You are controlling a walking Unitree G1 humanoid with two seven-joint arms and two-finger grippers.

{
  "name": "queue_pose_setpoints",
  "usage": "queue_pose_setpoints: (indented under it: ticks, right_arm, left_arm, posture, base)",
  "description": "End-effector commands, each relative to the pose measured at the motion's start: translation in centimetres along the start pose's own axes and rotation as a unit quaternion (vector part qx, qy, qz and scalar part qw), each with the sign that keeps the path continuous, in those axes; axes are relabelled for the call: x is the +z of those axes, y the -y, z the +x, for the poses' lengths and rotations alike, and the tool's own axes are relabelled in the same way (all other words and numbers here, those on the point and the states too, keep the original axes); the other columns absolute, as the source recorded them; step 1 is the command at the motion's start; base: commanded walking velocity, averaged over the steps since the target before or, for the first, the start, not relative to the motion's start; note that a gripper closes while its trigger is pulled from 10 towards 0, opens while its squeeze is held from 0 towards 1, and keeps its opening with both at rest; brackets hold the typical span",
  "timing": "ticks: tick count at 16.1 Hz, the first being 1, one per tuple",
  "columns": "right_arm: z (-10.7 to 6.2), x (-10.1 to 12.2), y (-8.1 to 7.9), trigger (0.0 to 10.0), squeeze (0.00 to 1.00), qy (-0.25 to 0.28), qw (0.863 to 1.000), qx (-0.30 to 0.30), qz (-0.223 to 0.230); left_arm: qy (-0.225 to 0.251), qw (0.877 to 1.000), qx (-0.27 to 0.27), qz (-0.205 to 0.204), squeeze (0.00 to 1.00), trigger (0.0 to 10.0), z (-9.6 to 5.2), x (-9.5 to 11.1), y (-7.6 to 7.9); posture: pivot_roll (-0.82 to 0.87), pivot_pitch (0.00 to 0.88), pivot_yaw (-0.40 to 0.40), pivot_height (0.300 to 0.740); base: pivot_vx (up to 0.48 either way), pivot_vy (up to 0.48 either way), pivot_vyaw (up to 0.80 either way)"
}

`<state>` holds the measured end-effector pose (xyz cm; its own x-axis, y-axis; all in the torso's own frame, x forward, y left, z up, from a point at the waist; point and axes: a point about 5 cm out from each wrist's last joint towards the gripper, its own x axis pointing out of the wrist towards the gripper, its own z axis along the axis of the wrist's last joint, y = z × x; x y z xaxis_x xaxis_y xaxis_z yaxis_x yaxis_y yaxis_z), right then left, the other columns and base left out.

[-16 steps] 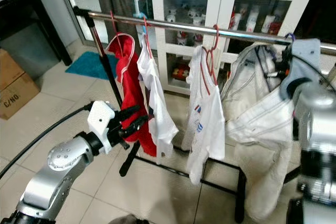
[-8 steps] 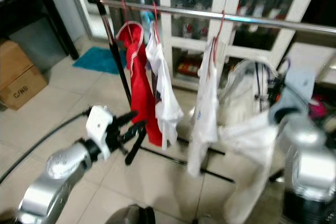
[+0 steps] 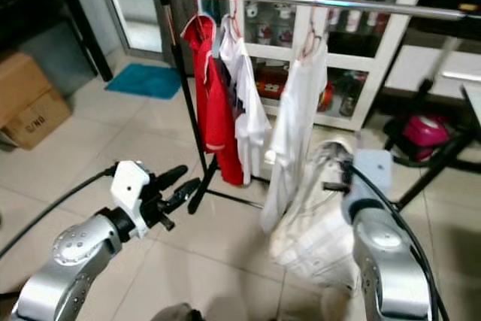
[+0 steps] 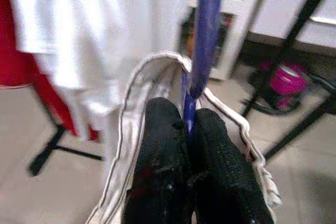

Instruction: Hang hanger

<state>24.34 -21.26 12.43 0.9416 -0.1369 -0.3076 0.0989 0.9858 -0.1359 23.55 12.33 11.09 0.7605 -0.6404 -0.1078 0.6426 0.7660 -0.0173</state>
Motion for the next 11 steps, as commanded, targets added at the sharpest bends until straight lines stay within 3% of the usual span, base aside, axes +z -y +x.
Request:
queue_pose_setpoints:
  ticks: [1,2,3,4,5,6,8,9,10,11]
  right_arm:
    - [-0.4,1.1,-1.1,0.0,0.00,0.025,0.998,0.056,-0.018]
    - [-0.7,1.1,-2.0,0.0,0.00,0.026,0.994,0.108,-0.020]
    - [-1.0,1.3,-2.8,0.0,0.00,0.031,0.988,0.149,-0.018]
    - [-1.2,1.7,-3.6,0.0,0.00,0.042,0.981,0.187,-0.018]
    - [-1.6,2.2,-4.2,0.0,0.00,0.053,0.973,0.222,-0.016]
    - [-2.4,3.1,-5.4,0.0,0.00,0.074,0.952,0.298,0.000]
    - [-3.1,3.9,-6.0,0.0,0.00,0.089,0.935,0.344,-0.002]
    - [-3.7,4.4,-6.5,0.0,0.00,0.098,0.921,0.378,0.003]
    - [-4.1,4.7,-6.8,0.0,0.00,0.103,0.913,0.395,0.005]
    - [-4.7,5.1,-7.2,0.0,0.00,0.112,0.900,0.422,0.008]
  left_arm:
    - [-0.007,1.000,0.001,0.002,0.00,10.0,0.1,0.0,0.2]
    - [-0.017,1.000,-0.006,0.001,0.00,10.0,0.0,-0.2,0.1]
    - [-0.013,1.000,-0.003,0.013,0.31,10.0,0.0,-0.2,-0.2]
    - [-0.018,0.999,-0.001,0.028,1.00,10.0,0.2,-0.3,-0.7]
    - [-0.025,0.999,0.007,0.040,1.00,10.0,0.5,-0.5,-1.1]
    - [-0.031,0.997,0.032,0.057,1.00,10.0,1.3,-0.5,-2.0]
    - [-0.028,0.997,0.041,0.061,1.00,10.0,1.9,-0.4,-2.5]
    - [-0.028,0.997,0.041,0.054,0.71,10.0,2.4,-0.5,-2.7]
    - [-0.034,0.997,0.039,0.054,0.18,10.0,2.6,-0.8,-2.7]
    - [-0.048,0.997,0.030,0.049,0.00,10.0,2.9,-1.5,-2.4]
  posture:
    - [-0.10,0.035,0.069,0.740]
    - [-0.10,0.033,0.068,0.740]
    - [-0.10,0.029,0.069,0.740]
    - [-0.10,0.024,0.072,0.740]
    - [-0.10,0.021,0.074,0.740]
    - [-0.10,0.017,0.078,0.740]
    - [-0.09,0.009,0.071,0.740]
    - [-0.09,0.002,0.075,0.740]
    - [-0.09,0.000,0.079,0.740]
    - [-0.09,0.000,0.079,0.740]
  base:
    - [0.000,0.000,0.00]
    - [0.000,0.000,0.00]
    - [0.000,0.000,0.00]
    - [0.000,0.000,0.00]
    - [0.000,0.000,0.00]
    - [0.000,0.000,0.00]
    - [0.000,0.000,0.00]
    - [0.000,0.000,0.00]
    - [0.000,0.000,0.00]
    - [0.000,0.000,0.00]
